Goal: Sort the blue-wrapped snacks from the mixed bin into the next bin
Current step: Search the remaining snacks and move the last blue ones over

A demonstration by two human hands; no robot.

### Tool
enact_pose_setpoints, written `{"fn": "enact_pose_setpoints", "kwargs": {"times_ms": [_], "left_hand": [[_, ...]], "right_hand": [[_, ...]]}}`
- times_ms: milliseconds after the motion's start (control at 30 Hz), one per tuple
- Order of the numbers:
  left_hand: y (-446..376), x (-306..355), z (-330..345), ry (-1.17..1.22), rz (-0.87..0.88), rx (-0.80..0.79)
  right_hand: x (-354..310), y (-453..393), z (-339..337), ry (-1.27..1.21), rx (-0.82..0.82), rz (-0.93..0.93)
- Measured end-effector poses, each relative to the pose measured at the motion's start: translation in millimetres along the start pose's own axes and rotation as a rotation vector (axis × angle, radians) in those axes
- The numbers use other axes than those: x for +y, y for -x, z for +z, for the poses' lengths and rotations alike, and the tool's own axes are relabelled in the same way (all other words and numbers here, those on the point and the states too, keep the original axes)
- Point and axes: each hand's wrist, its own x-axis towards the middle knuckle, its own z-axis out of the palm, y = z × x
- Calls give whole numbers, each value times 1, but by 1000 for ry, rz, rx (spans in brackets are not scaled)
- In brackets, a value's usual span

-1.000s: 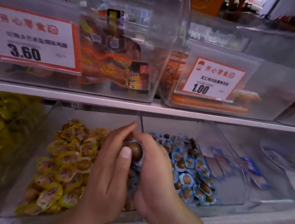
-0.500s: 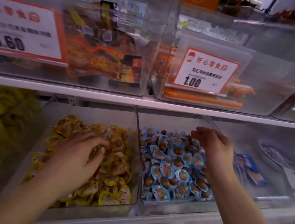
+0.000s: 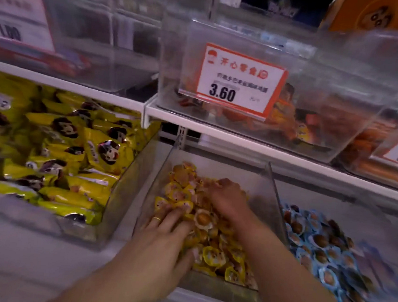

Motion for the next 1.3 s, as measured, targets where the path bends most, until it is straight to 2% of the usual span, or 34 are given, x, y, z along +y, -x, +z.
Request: {"fn": "enact_pose_setpoints", "kwargs": {"times_ms": [33,100,233,300,467,567,700,800,900,967,1033,1100,1200,1233,1300], "left_hand": [[0,0,2,2,-12,15],[-3,3,6,-2,-52,20],[-17,9,10,16,-97,-9],[-24,11,8,62,-125,-30],[-34,14,3,133,-231,-109],[-39,13,-2,72,-295,89],[-49,11,12,301,-331,-61],[-64,6,16,476,-343,-8],[-82,0,11,732,-359,34],[-92,3,6,927,-363,87],[-102,10,10,1185,-303,148],[-109,16,16,1288,-227,157],[-108,16,18,1130,-222,116],[-106,13,17,1028,-217,98],[-98,4,13,744,-219,102]], "right_hand": [[8,-15,1,153,-37,32],[22,-39,5,294,-83,40],[18,-65,14,82,-51,151],[7,-67,18,20,-108,141],[-16,-73,21,-439,-247,139],[-10,-66,24,-707,-349,207],[2,-57,24,-983,-343,252],[-1,-50,18,-1060,-421,252],[-5,-43,3,-1076,-477,171],[-6,-39,-10,-1102,-452,109],[-3,-38,-24,-1164,-424,113],[1,-36,-37,-1182,-425,130],[4,-18,-47,-1163,-551,88],[7,-12,-47,-1115,-544,71],[13,1,-43,-1007,-412,86]]}}
